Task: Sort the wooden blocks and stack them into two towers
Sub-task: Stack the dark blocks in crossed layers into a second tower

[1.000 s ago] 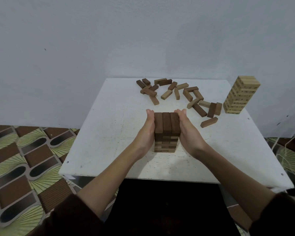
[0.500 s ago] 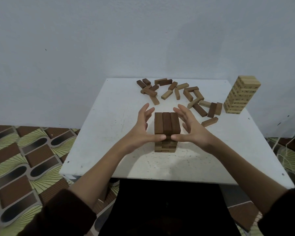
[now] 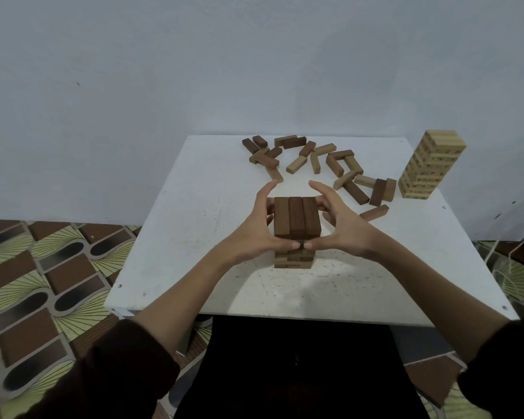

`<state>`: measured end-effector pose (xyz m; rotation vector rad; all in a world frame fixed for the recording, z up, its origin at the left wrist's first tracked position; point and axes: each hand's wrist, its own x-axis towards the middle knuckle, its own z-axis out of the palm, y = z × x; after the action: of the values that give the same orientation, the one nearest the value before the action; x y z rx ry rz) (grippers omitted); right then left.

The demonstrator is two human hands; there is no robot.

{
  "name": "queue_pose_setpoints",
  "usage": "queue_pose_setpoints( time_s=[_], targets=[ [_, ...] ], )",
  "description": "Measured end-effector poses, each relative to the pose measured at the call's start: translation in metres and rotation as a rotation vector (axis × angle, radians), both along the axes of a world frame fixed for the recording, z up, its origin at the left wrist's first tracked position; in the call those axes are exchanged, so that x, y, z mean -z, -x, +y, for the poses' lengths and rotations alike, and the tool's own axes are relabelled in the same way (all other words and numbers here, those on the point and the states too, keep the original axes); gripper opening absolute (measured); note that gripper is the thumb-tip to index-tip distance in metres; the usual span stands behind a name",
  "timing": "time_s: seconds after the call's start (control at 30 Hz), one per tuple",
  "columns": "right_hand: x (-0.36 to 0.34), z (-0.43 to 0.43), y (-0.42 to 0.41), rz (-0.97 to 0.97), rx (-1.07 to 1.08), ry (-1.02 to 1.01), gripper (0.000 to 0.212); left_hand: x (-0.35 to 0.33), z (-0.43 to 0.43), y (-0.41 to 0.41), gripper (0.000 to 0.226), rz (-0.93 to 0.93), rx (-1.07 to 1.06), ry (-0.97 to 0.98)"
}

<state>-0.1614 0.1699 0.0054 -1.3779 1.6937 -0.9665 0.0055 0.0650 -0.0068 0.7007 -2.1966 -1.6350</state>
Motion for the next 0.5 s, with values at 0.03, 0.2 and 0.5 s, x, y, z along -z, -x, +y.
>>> queue_pose_setpoints(
  time_s=[0.03,0.2,0.5],
  targets=[
    [0.0003,-0.0002,-0.0001,0.001,0.001,0.003,0.104,0.0001,0.0003,0.0004,0.108,0.004,0.001,0.003],
    [0.0006,-0.0005,-0.0010,-0.009,0.014,0.017,0.102,0.0016,0.0007,0.0008,0.109,0.022,-0.008,-0.011],
    [0.0011,0.0004,-0.0001,-0.018,0.028,0.014,0.103,0.0074,-0.0014,0.0014,0.110,0.045,-0.035,0.005]
  ],
)
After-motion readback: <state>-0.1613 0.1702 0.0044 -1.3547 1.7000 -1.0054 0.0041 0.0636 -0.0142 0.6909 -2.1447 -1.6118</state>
